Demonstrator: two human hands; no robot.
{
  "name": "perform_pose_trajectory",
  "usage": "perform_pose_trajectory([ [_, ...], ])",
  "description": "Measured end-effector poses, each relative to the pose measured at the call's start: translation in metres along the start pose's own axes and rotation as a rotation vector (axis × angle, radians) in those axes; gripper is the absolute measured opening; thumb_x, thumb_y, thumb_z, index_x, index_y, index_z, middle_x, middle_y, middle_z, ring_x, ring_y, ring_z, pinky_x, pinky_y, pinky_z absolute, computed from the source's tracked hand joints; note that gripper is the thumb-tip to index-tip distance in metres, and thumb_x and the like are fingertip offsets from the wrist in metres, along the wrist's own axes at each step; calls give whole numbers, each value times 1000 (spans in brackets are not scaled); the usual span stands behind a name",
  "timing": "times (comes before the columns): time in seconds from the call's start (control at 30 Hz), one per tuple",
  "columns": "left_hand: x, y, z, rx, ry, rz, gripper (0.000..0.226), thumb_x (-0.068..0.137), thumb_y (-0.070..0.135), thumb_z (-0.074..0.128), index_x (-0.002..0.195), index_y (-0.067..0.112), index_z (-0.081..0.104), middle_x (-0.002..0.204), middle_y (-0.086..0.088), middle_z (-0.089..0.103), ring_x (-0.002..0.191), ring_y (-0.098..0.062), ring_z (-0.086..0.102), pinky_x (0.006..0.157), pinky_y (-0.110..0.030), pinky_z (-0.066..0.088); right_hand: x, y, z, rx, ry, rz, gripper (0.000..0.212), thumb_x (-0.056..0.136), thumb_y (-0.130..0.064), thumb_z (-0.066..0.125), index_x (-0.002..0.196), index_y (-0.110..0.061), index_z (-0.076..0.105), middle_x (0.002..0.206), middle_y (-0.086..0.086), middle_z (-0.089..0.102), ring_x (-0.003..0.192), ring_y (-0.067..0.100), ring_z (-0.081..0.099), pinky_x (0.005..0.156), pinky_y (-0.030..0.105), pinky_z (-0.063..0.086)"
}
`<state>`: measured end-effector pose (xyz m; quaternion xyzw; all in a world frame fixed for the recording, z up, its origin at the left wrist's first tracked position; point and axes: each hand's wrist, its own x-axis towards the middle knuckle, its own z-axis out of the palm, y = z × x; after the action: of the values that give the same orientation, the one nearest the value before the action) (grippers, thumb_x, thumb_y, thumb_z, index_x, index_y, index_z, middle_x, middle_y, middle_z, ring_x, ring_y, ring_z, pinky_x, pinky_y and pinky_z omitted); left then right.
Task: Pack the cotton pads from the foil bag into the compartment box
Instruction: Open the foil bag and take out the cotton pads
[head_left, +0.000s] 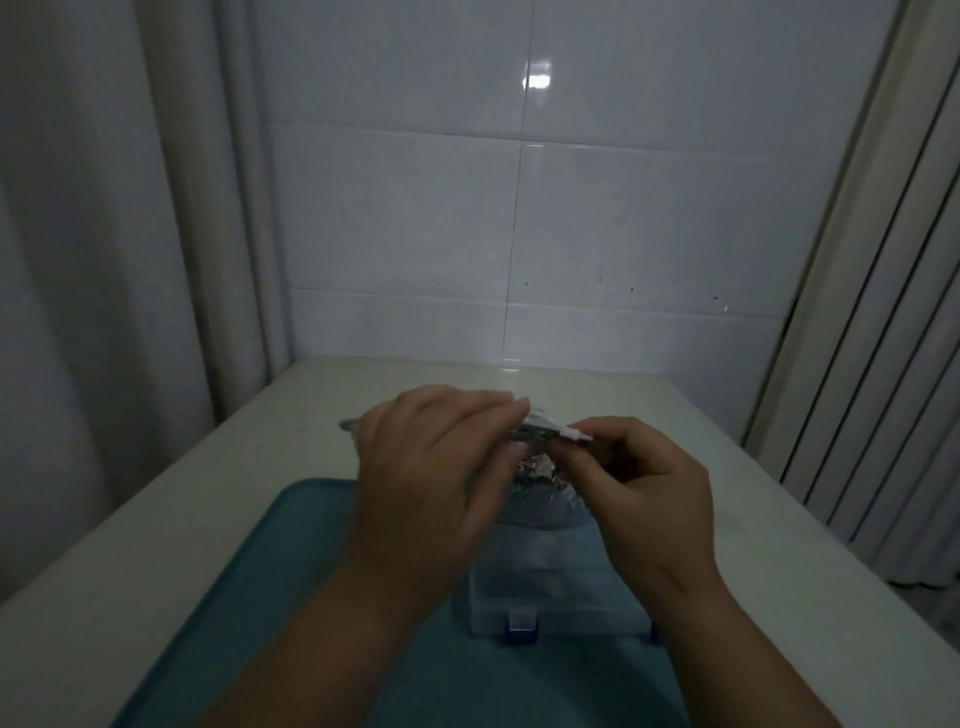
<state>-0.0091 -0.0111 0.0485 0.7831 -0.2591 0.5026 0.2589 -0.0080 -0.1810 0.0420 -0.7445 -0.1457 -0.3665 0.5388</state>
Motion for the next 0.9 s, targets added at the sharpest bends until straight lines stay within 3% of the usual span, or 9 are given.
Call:
perform_pose_trajectory([
  [0.07,0,2,1,3,-80,-9,30,91,37,55,114,24,69,106,10,69,101,-12,57,87,-30,34,-2,-3,0,-5,-69,-65,13,82,-21,74,91,-30,73,81,-14,72,73,7,68,68,23,56],
  [0.17,-1,3,2,16,-128,6,27,92,38,54,109,25,71,97,10,71,93,-13,61,86,-30,35,-5,-6,2,-37,-142,-180,16,85,-29,64,98,-32,71,88,-21,72,82,-1,68,73,13,52],
  [0.37,0,1,-1,9,-116,0,26,94,39,52,94,25,74,87,11,69,86,-12,60,82,-30,35,-5,-6,3,-110,-169,-192,15,84,-35,59,95,-37,69,81,-25,69,76,1,67,68,12,52],
  [0.5,-4,-3,0,59,-73,-33,19,91,33,52,85,22,68,83,9,66,80,-14,55,77,-28,30,-4,-4,2,-57,-138,-119,14,84,-25,66,89,-38,69,81,-15,72,73,6,68,65,19,55],
  [0.63,-6,-25,-3,158,-28,-114,18,89,31,54,82,19,66,86,7,66,80,-20,56,73,-32,31,2,1,-3,129,-24,51,20,87,0,65,86,-19,74,76,-8,73,66,6,68,63,13,53],
  [0.77,-12,-48,-9,195,-4,-184,18,88,31,53,83,19,65,89,2,68,83,-27,60,74,-40,40,6,8,-6,174,55,136,12,89,-4,63,90,-8,73,68,-1,70,62,6,65,63,13,51],
  [0.9,-19,-75,-17,187,55,-380,16,88,33,50,87,22,63,91,0,66,88,-30,59,78,-44,43,11,20,-11,255,154,253,11,91,-9,63,95,-9,72,73,4,70,67,13,65,73,31,57],
])
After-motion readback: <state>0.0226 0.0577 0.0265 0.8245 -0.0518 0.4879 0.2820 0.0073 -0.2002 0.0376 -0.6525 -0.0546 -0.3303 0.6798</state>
